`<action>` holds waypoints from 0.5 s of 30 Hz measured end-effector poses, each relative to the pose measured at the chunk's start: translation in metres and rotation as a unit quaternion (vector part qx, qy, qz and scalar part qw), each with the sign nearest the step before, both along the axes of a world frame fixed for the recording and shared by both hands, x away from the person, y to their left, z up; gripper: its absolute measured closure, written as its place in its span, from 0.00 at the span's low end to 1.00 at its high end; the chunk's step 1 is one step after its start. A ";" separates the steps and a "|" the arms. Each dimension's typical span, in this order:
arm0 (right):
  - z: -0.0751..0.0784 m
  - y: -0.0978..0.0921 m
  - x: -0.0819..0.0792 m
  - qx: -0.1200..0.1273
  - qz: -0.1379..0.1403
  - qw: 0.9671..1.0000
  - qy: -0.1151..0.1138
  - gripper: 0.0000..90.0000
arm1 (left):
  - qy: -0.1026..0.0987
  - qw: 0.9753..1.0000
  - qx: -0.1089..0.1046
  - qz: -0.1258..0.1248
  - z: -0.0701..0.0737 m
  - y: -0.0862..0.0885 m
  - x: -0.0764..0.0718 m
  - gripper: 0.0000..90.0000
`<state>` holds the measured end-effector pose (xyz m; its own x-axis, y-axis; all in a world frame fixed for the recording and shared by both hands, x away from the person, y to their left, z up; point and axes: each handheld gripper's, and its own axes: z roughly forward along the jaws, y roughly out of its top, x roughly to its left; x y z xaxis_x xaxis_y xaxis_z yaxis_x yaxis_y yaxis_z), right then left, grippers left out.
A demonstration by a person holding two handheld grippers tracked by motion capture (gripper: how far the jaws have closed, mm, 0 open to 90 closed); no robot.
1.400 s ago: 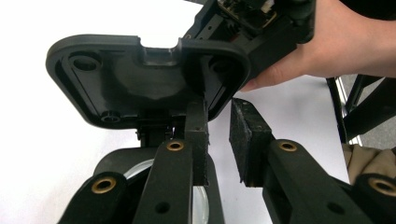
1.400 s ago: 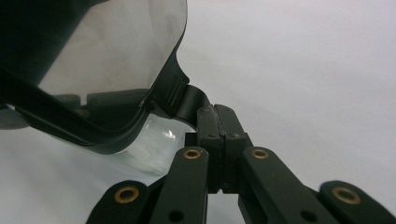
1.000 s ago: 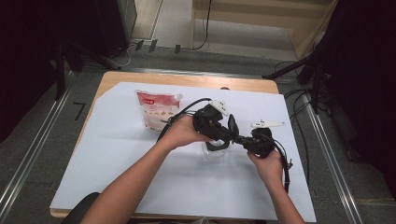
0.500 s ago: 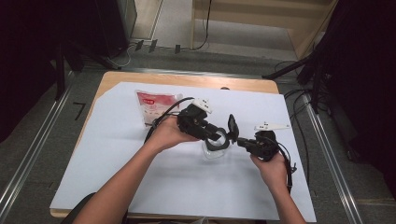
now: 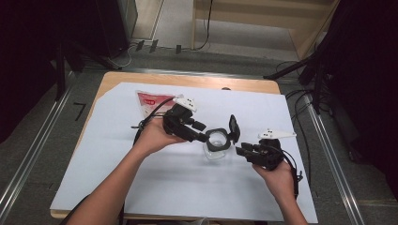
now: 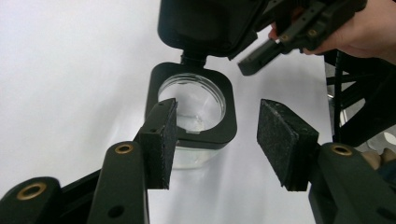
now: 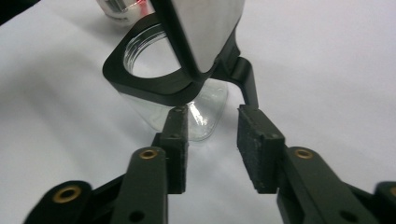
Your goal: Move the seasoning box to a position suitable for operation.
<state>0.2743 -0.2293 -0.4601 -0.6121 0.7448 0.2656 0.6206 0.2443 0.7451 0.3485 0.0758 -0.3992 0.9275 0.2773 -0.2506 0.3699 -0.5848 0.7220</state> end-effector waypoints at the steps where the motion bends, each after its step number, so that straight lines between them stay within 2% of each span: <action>1: 0.000 0.001 -0.001 -0.002 0.002 1.000 -0.002 0.70 | -0.003 1.000 0.002 0.000 0.001 0.003 0.000 0.54; 3: -0.001 0.002 -0.004 0.000 0.005 1.000 -0.002 0.67 | -0.008 1.000 0.003 0.003 0.002 0.006 0.000 0.53; 5: -0.002 0.003 -0.006 -0.001 0.008 1.000 -0.003 0.65 | -0.004 1.000 -0.001 0.009 0.002 0.011 0.001 0.52; 8: -0.002 0.004 -0.010 0.002 0.010 1.000 -0.004 0.61 | -0.007 1.000 0.004 0.014 0.004 0.017 0.000 0.48; 10: -0.001 0.004 -0.013 0.002 0.014 1.000 -0.010 0.58 | -0.014 1.000 0.007 0.017 0.004 0.022 -0.002 0.45; 13: -0.001 0.005 -0.017 -0.001 0.021 1.000 -0.020 0.55 | -0.015 1.000 0.016 0.021 0.005 0.029 -0.003 0.44; 15: 0.000 0.007 -0.018 -0.006 0.024 0.999 -0.023 0.54 | -0.012 1.000 0.014 0.025 0.004 0.035 -0.004 0.44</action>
